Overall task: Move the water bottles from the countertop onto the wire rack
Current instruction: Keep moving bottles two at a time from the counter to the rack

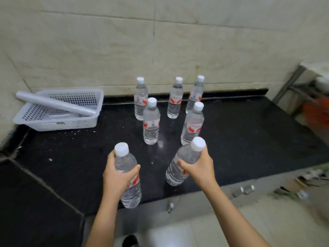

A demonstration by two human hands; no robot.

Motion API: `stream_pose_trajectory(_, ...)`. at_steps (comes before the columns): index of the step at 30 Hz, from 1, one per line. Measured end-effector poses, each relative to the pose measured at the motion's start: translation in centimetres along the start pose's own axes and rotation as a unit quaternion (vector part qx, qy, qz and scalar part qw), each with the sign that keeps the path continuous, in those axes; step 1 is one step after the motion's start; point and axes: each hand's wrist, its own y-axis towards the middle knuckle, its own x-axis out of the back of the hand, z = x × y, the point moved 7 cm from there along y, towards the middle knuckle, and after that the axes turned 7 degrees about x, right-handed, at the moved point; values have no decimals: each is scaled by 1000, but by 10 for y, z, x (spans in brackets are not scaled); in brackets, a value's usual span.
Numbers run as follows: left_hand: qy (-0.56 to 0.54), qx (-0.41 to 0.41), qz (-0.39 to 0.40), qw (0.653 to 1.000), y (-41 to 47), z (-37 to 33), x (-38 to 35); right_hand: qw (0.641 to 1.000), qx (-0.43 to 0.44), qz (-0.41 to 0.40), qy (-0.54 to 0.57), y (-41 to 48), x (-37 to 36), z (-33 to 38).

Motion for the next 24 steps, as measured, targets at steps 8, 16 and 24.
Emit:
stream_pose_trajectory(8,12,-18,155,988,-120,-22,-155,989,-74,-123,-20,-93,176,-80)
stream_pose_trajectory(16,35,-38,305,951,-199,-47,-283,954,-153,-254,-30,-154,301,-146)
stream_pose_trajectory(24,40,-41,352,934,-213,-72,-404,942,-186,-280,-18,-139,378,-196)
